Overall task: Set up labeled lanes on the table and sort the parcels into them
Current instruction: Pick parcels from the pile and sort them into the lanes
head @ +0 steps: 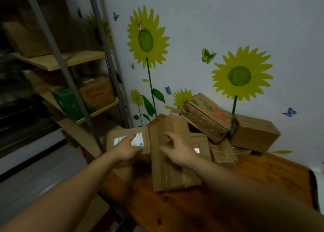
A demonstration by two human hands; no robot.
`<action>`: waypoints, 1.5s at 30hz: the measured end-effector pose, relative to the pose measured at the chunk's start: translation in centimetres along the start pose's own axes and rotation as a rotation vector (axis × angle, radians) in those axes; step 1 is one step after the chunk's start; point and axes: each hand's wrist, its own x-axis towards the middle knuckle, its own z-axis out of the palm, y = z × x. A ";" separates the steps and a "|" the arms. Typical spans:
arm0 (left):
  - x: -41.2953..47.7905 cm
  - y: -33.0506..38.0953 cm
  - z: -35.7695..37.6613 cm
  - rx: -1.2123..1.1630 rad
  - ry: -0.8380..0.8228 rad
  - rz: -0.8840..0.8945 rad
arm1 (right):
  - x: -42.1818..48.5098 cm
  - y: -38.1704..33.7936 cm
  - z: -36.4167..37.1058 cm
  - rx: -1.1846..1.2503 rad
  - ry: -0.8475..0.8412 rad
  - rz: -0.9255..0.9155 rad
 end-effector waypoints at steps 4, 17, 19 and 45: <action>4.3 -4.6 -3.6 0.013 -0.017 0.005 | 3.2 -3.4 4.2 0.012 0.007 0.050; 14.2 -11.6 -5.2 -0.299 -0.096 -0.264 | 13.0 -2.7 12.1 -0.124 -0.080 0.286; 15.4 -12.3 -4.8 -0.362 -0.083 -0.319 | 14.4 -2.1 13.0 -0.140 -0.072 0.301; 14.3 -15.6 -5.1 -0.515 -0.197 -0.419 | 12.5 -3.1 14.8 0.335 0.029 0.458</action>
